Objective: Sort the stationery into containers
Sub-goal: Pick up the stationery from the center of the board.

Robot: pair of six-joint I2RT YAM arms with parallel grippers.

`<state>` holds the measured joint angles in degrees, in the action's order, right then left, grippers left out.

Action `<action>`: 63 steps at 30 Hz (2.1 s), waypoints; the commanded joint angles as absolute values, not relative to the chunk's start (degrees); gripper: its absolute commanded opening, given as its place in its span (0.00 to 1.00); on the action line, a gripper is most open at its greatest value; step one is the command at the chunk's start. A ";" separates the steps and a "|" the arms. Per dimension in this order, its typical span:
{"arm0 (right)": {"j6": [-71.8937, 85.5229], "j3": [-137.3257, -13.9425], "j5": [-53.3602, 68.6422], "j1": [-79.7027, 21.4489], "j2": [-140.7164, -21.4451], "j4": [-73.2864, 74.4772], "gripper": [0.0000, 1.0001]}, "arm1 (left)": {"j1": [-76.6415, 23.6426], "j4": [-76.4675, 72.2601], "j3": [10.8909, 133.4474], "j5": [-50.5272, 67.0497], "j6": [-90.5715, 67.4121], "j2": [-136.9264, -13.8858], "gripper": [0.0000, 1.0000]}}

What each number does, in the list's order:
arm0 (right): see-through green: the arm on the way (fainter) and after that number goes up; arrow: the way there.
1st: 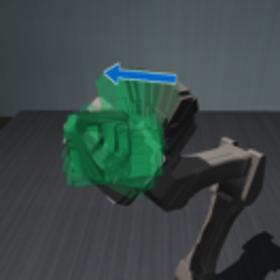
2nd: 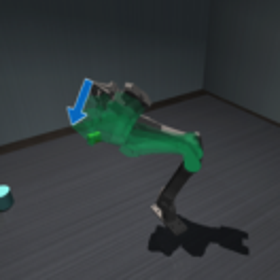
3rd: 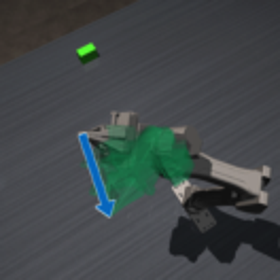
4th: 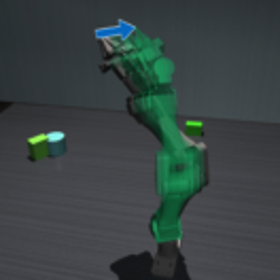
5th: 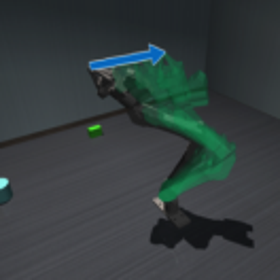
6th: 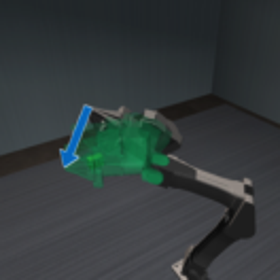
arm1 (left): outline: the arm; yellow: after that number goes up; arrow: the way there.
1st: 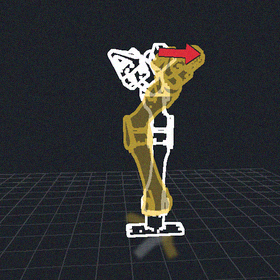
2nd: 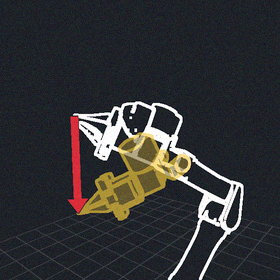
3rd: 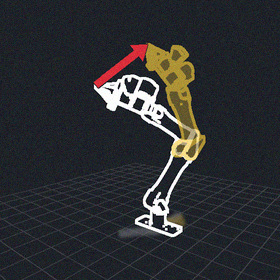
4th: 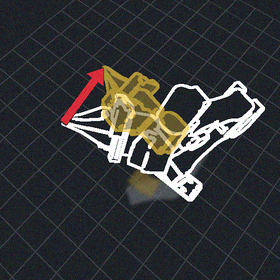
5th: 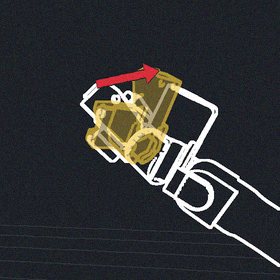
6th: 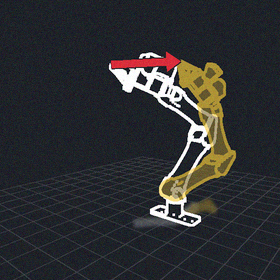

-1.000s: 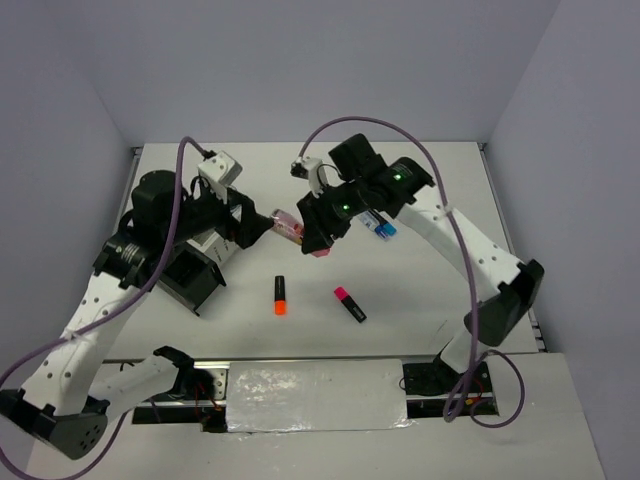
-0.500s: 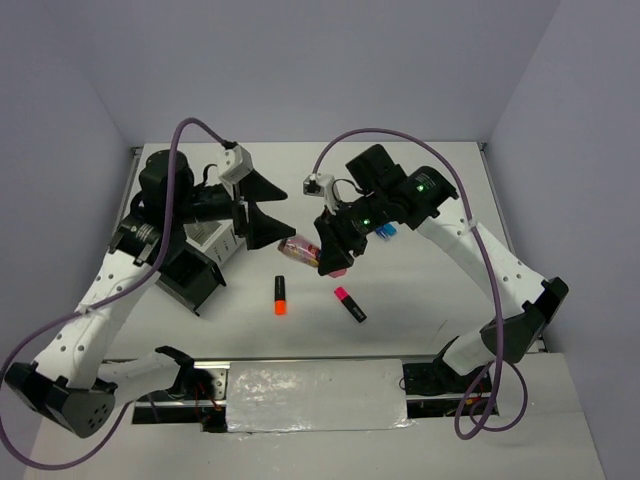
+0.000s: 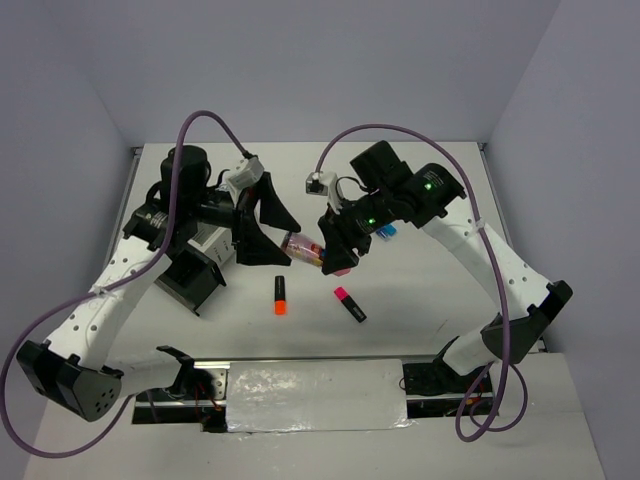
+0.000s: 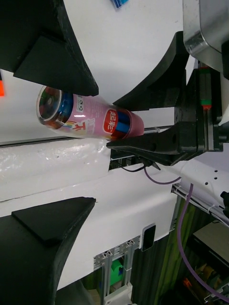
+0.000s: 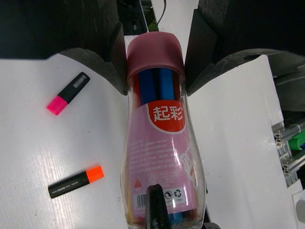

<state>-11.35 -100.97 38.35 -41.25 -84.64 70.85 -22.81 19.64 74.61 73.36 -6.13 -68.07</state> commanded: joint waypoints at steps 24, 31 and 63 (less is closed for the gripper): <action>-12.57 -109.07 45.00 -41.31 -85.25 68.82 0.00 | -24.70 25.93 79.54 72.07 -3.33 -72.68 0.57; -8.19 -104.60 46.48 -38.69 -82.71 59.17 0.41 | -24.78 19.00 78.67 69.00 -10.36 -71.46 0.00; 56.25 -60.82 18.29 -34.36 -61.61 -27.96 1.00 | -26.81 -45.52 50.18 26.89 -55.19 -53.52 0.00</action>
<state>56.93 -59.46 23.22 -33.01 -62.00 -31.62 -26.57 -34.65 49.15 29.04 -52.01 -53.60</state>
